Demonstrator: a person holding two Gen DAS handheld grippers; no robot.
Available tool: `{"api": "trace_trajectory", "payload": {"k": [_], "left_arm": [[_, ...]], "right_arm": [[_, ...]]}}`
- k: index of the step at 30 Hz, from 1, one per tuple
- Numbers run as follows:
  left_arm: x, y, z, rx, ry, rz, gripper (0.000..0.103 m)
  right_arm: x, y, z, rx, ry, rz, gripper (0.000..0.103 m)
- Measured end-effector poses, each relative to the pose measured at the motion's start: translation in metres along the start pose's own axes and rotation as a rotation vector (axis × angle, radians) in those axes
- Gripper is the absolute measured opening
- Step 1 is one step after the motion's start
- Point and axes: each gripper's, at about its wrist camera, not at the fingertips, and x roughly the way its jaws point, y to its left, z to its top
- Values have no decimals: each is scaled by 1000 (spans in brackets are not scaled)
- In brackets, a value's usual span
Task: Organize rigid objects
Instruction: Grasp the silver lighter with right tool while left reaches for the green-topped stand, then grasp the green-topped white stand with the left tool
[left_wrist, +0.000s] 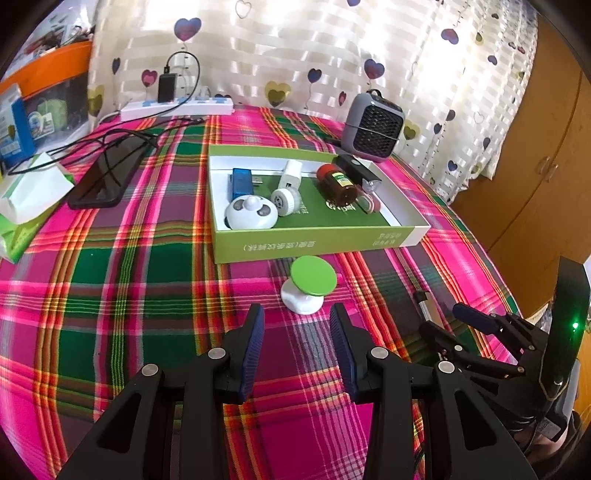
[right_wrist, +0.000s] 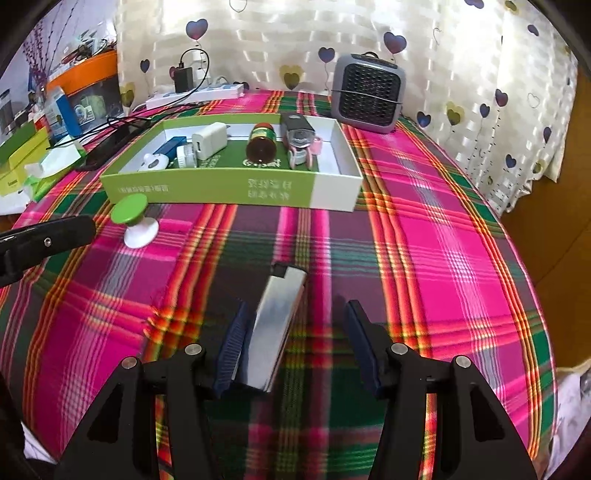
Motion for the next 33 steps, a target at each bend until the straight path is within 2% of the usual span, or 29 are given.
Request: {"api": "trace_trajectory", "payload": {"k": [10,21,24,27,29,30,31,33], "left_arm": [[10,-4,1,20,28,5,36],[18,-10,8,39,37,19,36],[20,-11,10,43,38,23,36],[22,-13,11,51,43,26,36],[24,-15,12,56,47,29,36],[25,-15,12,57,48,30,36],[26,-16,13,59,48,33,36],[27,-16,13,63,49,34,36]], "right_arm": [[3,-15,-2,51,5,52,55],[3,-17,-4,35,-20,72,54],[3,-17,-4,31,-26,81,49],[3,-17,-4,29,-30,86,47],[2,-17,-5,29,-35,91,40],[1,-17,-5,28,-37,92,28],[1,-17,-5,27,-39,94,24],[1,-18,-5,30,-41,102,24]]}}
